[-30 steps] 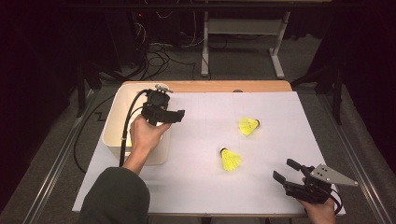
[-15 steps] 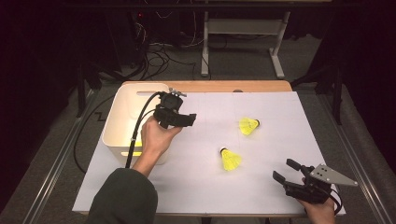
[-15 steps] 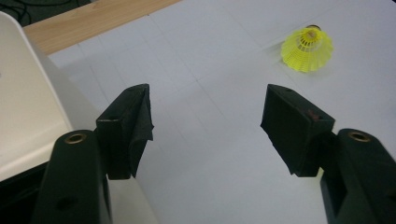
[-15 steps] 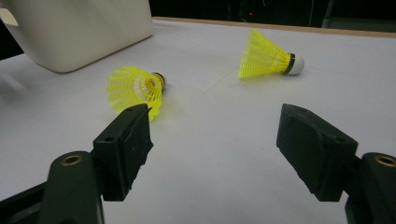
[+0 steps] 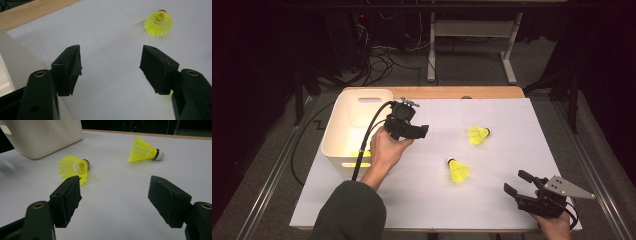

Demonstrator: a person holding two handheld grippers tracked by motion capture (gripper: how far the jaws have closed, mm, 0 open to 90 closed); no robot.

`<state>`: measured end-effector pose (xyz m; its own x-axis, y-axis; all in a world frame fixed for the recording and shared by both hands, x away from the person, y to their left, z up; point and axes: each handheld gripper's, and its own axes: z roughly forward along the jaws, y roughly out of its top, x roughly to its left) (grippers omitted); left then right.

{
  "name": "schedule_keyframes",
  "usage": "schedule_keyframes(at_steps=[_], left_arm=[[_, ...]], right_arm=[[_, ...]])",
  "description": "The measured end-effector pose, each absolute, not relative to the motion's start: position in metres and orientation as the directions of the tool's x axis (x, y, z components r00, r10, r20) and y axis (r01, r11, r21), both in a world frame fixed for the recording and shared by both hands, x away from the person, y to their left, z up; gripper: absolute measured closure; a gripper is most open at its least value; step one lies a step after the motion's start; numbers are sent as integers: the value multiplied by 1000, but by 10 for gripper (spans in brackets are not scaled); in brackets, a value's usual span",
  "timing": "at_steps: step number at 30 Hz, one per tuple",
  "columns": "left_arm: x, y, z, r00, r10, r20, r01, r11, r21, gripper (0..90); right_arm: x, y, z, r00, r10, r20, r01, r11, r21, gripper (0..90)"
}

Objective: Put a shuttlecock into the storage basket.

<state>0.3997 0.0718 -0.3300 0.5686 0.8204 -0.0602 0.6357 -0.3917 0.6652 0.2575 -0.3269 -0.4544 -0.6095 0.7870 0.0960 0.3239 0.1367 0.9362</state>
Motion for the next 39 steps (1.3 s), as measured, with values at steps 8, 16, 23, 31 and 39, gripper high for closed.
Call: schedule_keyframes(at_steps=[8, 16, 23, 31, 39], left_arm=[[397, 65, -333, 582, 810, -72, 630, -392, 670, 340], [396, 62, -339, 584, 807, -83, 635, -391, 666, 339], [394, 56, -349, 591, 800, -100, 643, -392, 658, 340], [393, 53, -354, 594, 797, -107, 640, -388, 663, 341], [394, 50, -363, 597, 793, -118, 646, -389, 656, 342]], right_arm=[[258, -327, -455, -610, 786, 98, 325, 135, 936, 269], [258, -327, -454, -610, 787, 96, 324, 136, 936, 269], [258, -326, -454, -614, 784, 91, 320, 142, 937, 269], [258, -327, -454, -612, 786, 93, 320, 138, 937, 269], [257, -328, -454, -609, 787, 93, 318, 135, 939, 269]])
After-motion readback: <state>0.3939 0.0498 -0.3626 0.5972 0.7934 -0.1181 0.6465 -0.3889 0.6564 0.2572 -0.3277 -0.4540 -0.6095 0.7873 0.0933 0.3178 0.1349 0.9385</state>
